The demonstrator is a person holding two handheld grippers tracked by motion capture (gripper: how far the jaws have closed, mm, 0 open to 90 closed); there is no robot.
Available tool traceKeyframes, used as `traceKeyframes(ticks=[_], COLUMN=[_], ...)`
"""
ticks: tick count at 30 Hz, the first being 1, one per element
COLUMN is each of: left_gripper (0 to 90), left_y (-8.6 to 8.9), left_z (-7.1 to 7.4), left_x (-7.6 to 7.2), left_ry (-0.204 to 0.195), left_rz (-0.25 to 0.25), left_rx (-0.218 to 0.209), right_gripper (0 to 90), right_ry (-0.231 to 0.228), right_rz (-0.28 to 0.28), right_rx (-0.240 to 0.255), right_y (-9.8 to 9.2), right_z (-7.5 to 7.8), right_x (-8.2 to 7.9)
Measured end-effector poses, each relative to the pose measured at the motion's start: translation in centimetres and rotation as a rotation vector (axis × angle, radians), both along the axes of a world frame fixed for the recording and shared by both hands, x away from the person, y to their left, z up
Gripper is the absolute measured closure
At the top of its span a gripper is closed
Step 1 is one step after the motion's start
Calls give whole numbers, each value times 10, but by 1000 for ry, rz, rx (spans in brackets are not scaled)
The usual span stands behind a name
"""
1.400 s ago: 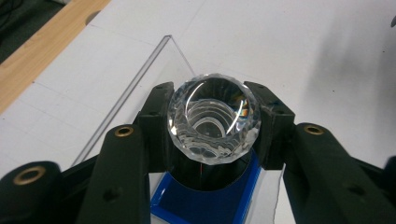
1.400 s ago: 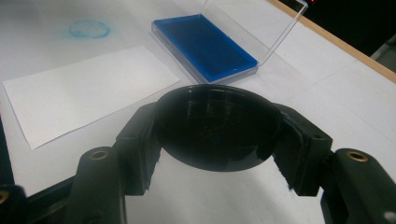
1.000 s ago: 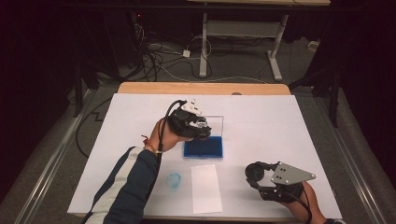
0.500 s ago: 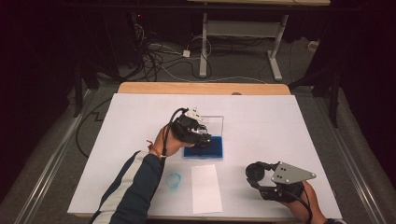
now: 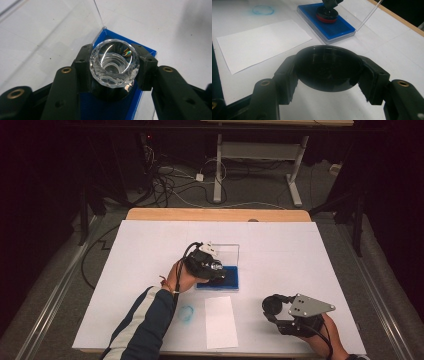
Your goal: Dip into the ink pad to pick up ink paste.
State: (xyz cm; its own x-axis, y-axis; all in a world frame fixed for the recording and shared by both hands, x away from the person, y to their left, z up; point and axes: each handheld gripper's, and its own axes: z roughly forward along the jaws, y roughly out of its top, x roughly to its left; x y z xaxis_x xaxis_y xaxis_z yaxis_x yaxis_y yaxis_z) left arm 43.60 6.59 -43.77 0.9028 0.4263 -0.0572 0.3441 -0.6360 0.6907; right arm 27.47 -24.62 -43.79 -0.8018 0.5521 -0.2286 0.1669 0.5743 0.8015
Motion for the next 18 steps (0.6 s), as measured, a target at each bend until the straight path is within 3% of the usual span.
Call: traceKeyframes(ticks=[4,8,18], left_gripper=[540,540,541], left_y=[-3,0,-1], left_z=[-1,-3,-3], left_x=[-2,-1,-2], left_ry=[-21,-4,3], left_rz=[-4,6,11], left_rx=[14,-13,-11], right_gripper=[381,381,381], right_ry=[0,2,3], right_rz=[1,-2,-6], right_rx=[-6,-6,-17], right_y=[0,1,3], right_z=[-1,0,-1], right_x=[0,0,-1])
